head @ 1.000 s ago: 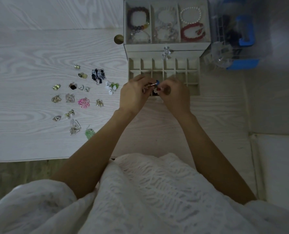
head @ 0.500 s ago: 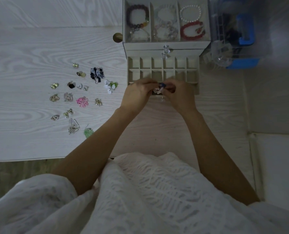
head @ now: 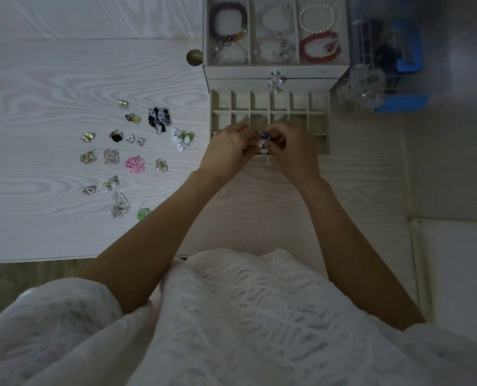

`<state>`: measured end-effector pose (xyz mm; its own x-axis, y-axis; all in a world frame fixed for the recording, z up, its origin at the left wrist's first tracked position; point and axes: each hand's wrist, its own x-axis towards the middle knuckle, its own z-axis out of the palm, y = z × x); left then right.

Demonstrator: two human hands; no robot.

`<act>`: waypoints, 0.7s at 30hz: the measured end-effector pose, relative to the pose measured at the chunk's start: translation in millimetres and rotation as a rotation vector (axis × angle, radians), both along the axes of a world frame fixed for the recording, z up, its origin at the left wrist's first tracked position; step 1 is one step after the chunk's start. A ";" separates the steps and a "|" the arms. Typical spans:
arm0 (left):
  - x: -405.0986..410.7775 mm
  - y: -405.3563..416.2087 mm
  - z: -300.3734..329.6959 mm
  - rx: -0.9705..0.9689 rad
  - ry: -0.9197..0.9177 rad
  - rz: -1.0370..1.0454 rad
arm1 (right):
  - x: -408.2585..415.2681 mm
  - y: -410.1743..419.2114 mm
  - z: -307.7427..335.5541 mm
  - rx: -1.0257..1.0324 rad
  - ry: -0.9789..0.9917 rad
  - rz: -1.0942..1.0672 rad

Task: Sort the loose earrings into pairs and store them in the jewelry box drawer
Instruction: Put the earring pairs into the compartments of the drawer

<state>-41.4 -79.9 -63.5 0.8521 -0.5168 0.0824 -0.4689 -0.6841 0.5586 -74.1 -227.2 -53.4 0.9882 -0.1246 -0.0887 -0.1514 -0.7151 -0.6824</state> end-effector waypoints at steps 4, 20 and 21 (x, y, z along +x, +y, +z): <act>-2.6 3.0 4.1 -0.041 -0.070 0.013 | -0.8 -2.0 1.5 0.015 -0.015 -0.010; 11.1 -10.3 6.1 -0.024 0.085 0.174 | -2.9 3.1 -1.0 -0.103 0.011 0.026; 8.8 -9.5 7.1 -0.030 0.068 0.145 | -2.8 2.9 -1.0 -0.113 0.004 0.026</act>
